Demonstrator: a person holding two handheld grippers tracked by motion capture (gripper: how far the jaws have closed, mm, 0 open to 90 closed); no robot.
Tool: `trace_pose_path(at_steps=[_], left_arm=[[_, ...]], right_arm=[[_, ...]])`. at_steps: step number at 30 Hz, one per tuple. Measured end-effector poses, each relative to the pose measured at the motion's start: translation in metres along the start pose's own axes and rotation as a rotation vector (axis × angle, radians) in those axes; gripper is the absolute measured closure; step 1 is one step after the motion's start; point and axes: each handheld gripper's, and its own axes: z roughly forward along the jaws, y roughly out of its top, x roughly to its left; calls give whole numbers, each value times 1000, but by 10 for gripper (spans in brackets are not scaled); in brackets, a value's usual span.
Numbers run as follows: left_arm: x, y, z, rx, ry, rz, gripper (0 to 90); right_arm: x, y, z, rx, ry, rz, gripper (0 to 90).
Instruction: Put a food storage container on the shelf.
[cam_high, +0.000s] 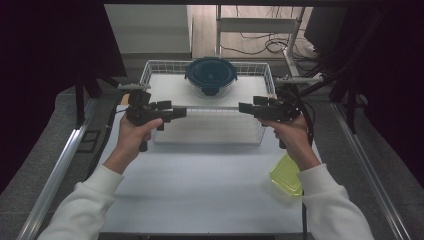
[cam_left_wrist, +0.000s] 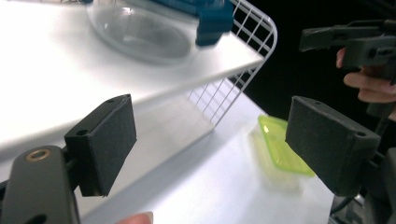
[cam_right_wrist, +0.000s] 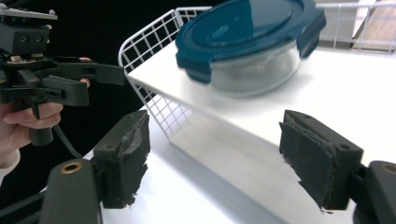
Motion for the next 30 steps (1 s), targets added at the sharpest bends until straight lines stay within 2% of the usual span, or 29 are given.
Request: trace_pose_path(at_steps=[1,3,5,7,8,9,11,12,13,15,16,17,20,22,25,27,30], left_arm=[[-2,-10,-4,1,5,11,172],[-3,-20,-7,10,20,27,180],[-3,-25,-9,11,23,29,181],[-3,-34,-12,13,21,27,183],[-3,-38,-13,15,26,29,187],[-2,-48,-15,22,29,29,189],[-2,-52,-16,27,31,32,189],[-3,-57,-17,30,30,32,189],[-3,-66,-19,44,35,42,191],[-3,-76,-19,62,32,47,192],[-3,-76,-19,62,32,47,192],[-4,-86,-18,88,33,62,191],[-4,-95,-17,105,28,58,190],[-4,-102,-17,120,43,78,192],[-3,-117,-16,138,30,65,195],[-2,-120,-15,147,28,63,196],[0,-130,-12,185,49,83,198]], right_arm=[[0,-5,-2,1,4,-2,269],[-1,-15,-7,7,9,-9,279],[-1,-21,-9,9,9,-13,284],[-3,-33,-12,10,12,-17,293],[-5,-45,-13,18,15,-11,300],[-6,-51,-14,23,15,-6,302],[-8,-62,-16,34,14,-5,309],[-8,-62,-16,34,14,-5,309],[-9,-71,-17,43,11,-4,311],[-10,-79,-19,50,13,-4,315],[-10,-79,-19,50,13,-4,315],[-11,-86,-20,68,-1,-14,318],[-12,-92,-20,89,-11,-21,317],[-13,-99,-21,107,-16,-20,318],[-16,-113,-21,140,-29,-24,318],[-16,-117,-21,148,-30,-23,318],[-18,-129,-21,176,-42,-30,318]])
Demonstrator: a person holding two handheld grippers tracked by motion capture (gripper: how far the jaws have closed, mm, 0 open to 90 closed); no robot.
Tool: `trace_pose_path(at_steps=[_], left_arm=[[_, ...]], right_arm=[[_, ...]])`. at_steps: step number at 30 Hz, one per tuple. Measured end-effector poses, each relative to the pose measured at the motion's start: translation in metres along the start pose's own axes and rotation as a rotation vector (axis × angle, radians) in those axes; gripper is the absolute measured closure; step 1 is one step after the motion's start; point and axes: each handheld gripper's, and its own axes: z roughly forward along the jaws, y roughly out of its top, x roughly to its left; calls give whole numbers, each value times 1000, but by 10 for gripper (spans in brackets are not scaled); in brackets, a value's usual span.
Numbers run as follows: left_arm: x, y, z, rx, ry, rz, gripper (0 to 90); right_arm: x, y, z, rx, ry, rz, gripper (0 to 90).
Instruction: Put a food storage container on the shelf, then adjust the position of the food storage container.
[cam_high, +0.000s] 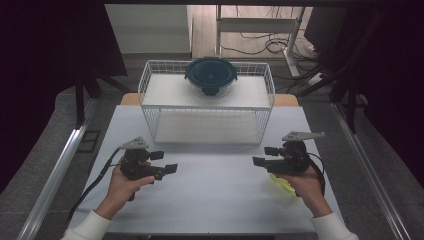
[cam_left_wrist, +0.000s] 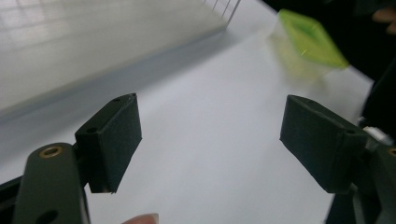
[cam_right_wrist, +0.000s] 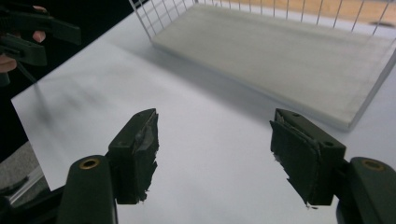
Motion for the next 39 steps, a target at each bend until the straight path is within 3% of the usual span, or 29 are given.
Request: trace_pose_path(at_steps=[5,9,13,25,32,34,39], left_arm=[[1,-21,10,68,16,3,197],[-2,-28,14,95,69,40,195],[-3,-37,18,131,67,13,188],[-4,-39,16,131,88,3,169],[-4,-40,17,135,83,4,167],[-3,-41,20,150,90,29,166],[-1,-41,23,169,85,34,172]], right_arm=[[-3,-13,7,49,-17,-6,316],[-5,-21,14,74,-17,2,314],[-5,-27,18,94,-22,10,313],[-5,-37,8,83,-38,17,307],[-11,-37,0,76,-30,42,398],[-12,-36,-1,83,-44,31,431],[-13,-37,-5,108,-71,3,520]])
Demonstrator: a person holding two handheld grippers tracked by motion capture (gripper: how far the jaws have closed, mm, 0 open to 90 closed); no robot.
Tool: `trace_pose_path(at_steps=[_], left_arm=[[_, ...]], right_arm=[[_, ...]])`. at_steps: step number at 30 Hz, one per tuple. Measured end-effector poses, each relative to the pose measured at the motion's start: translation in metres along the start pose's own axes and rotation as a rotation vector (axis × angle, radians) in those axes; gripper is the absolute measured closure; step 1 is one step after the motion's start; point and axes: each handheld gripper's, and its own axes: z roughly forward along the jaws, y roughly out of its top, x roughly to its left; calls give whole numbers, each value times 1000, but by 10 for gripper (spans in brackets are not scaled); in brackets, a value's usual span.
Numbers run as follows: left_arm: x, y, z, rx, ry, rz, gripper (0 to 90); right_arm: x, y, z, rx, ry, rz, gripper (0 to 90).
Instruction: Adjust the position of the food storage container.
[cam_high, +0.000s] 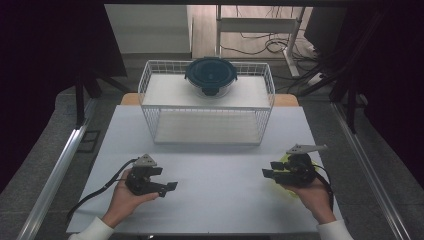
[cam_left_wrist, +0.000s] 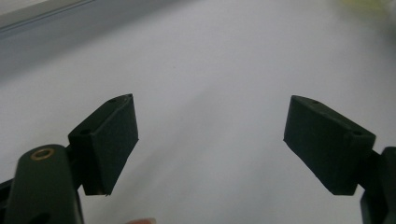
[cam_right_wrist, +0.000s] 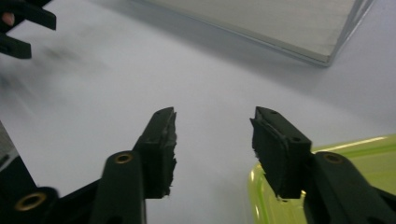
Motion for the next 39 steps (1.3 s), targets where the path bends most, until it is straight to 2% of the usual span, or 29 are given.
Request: trace_pose_path(at_steps=[1,4,7,8,9,10,11,12,13,15,21,24,28,30,31,32,34,35,36,37,38,39], left_arm=[[0,1,0,-6,-7,-5,172],[3,5,2,-17,-23,-31,171],[4,6,4,-10,-12,-26,172],[4,5,4,-4,3,-18,171],[4,5,4,-4,3,-18,171],[4,5,5,-3,6,-22,171],[4,5,5,-3,6,-22,172],[3,6,5,-6,2,-28,171],[3,6,5,-6,2,-28,172],[3,6,5,-10,2,-32,172],[4,6,5,0,5,-21,174],[5,6,5,1,8,-21,174],[4,6,6,0,10,-21,174],[4,6,6,-1,9,-21,174],[4,6,6,-1,9,-21,174],[4,6,7,0,9,-22,175],[4,6,7,2,8,-21,175],[4,6,8,5,6,-22,175],[4,6,8,8,5,-21,175],[4,6,8,9,6,-21,175],[4,5,9,10,4,-21,175],[4,5,9,8,4,-21,175]], right_arm=[[0,0,0,0,0,0,520],[-1,-9,-9,20,-19,-8,603],[-2,-14,-15,28,-33,-14,651],[-4,-19,-22,38,-43,-16,710],[-4,-19,-22,38,-43,-16,710],[-5,-23,-28,54,-49,-18,767],[-5,-23,-28,54,-49,-18,767],[-5,-27,-33,72,-52,-38,814],[-5,-27,-33,72,-52,-38,814],[-4,-32,-40,93,-78,-63,865],[-9,-41,-53,103,-113,-55,884],[-14,-52,-62,137,-158,-36,884],[-18,-63,-68,133,-141,-3,884],[-21,-72,-72,158,-169,18,884],[-21,-72,-72,158,-169,18,884],[-22,-78,-72,186,-190,26,885],[-23,-80,-70,206,-197,30,885],[-24,-82,-66,224,-204,27,885],[-26,-84,-57,269,-220,19,885],[-26,-84,-57,269,-220,19,885],[-26,-84,-47,307,-236,4,885],[-25,-84,-43,316,-233,4,885]])
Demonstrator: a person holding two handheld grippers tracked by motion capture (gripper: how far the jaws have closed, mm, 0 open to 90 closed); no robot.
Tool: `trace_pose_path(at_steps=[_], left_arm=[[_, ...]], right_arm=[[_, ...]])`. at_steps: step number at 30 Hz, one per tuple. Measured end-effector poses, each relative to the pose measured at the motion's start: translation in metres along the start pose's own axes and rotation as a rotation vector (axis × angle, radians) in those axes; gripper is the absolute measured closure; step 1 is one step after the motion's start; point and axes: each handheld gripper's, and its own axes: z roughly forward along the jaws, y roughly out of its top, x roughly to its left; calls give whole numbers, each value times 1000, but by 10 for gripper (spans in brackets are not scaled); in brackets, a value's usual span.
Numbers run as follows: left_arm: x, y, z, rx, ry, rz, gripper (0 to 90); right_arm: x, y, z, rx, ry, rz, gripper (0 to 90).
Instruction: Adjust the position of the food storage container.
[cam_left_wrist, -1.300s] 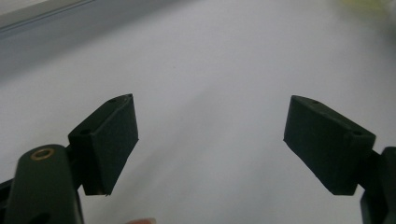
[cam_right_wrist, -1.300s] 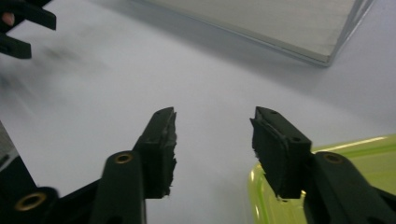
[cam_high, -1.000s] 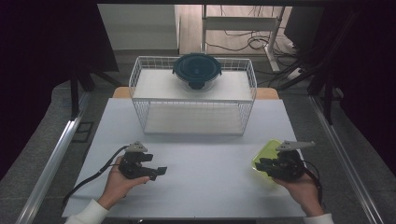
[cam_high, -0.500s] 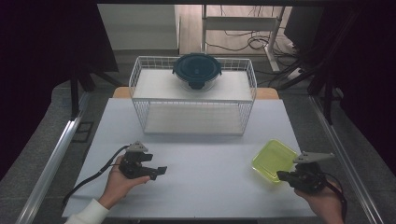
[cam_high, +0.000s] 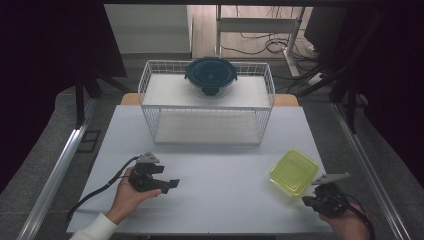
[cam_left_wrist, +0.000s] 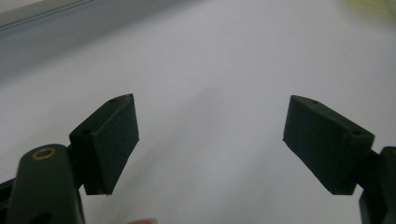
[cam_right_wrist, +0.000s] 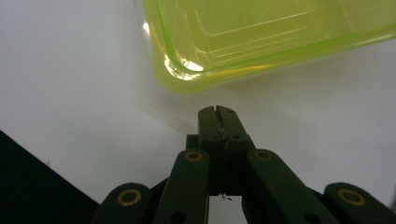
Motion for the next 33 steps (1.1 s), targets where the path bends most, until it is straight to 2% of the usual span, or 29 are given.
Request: trace_pose_path(at_steps=[5,14,17,27,33], left_arm=[[0,0,1,7,1,1,175],[0,-1,2,12,4,5,176],[0,-1,1,8,3,4,176],[0,-1,1,7,3,5,176],[1,-1,0,4,1,1,177]], right_arm=[[6,8,7,16,-3,-10,885],[25,26,19,18,6,-17,885],[34,36,25,15,-5,-33,885],[42,52,38,-16,-8,-40,885],[43,51,35,-25,-4,-41,885]])
